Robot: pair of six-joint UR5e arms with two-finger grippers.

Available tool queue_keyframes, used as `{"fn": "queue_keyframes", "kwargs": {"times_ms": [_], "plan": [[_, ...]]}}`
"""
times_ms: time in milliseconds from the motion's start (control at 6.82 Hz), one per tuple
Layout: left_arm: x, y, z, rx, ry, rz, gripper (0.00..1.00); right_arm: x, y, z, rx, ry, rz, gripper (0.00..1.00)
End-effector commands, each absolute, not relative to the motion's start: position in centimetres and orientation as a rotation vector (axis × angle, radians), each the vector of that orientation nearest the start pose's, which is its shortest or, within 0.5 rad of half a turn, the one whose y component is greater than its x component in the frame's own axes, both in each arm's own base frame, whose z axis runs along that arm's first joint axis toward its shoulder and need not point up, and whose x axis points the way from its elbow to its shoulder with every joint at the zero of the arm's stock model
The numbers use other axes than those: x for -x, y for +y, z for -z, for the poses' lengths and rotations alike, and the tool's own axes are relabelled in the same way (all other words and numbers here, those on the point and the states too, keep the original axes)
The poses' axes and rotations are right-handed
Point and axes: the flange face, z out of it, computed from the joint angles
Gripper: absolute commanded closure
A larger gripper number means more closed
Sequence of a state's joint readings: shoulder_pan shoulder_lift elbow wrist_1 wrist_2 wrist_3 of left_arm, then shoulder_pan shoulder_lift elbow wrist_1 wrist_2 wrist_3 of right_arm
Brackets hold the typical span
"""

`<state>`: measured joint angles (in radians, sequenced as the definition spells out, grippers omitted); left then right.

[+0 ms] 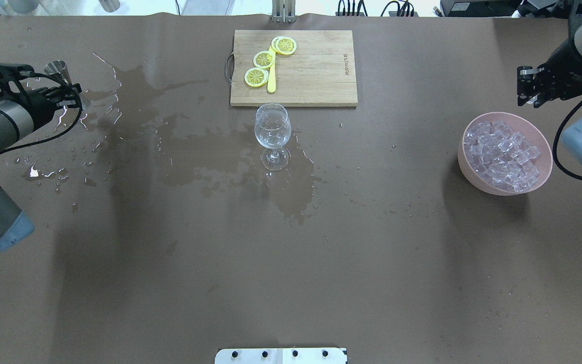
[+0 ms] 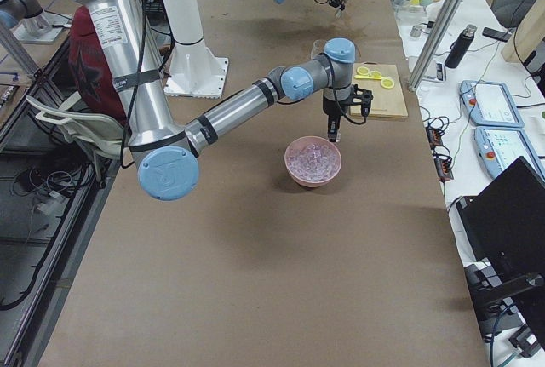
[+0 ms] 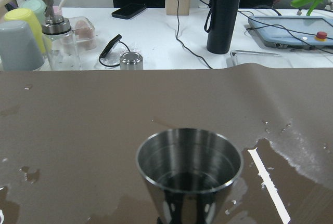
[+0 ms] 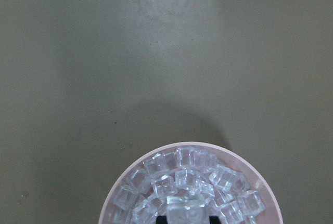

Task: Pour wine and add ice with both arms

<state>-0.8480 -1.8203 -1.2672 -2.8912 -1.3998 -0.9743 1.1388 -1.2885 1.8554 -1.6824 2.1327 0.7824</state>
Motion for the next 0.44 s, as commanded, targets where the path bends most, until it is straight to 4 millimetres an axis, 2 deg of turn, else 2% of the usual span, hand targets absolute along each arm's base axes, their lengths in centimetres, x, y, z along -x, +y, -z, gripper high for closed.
{"fn": "queue_keyframes", "kwargs": {"times_ms": [0, 293], "plan": [[-31.0, -57.9, -47.3, -1.006, 0.935, 0.328, 1.00, 16.1, -55.6, -38.6, -0.076, -0.707, -0.202, 0.73], [-30.6, -57.2, -42.6, -1.060, 1.003, 0.326, 1.00, 15.9, -55.4, -38.7, -0.123, -0.678, -0.144, 0.73]]}}
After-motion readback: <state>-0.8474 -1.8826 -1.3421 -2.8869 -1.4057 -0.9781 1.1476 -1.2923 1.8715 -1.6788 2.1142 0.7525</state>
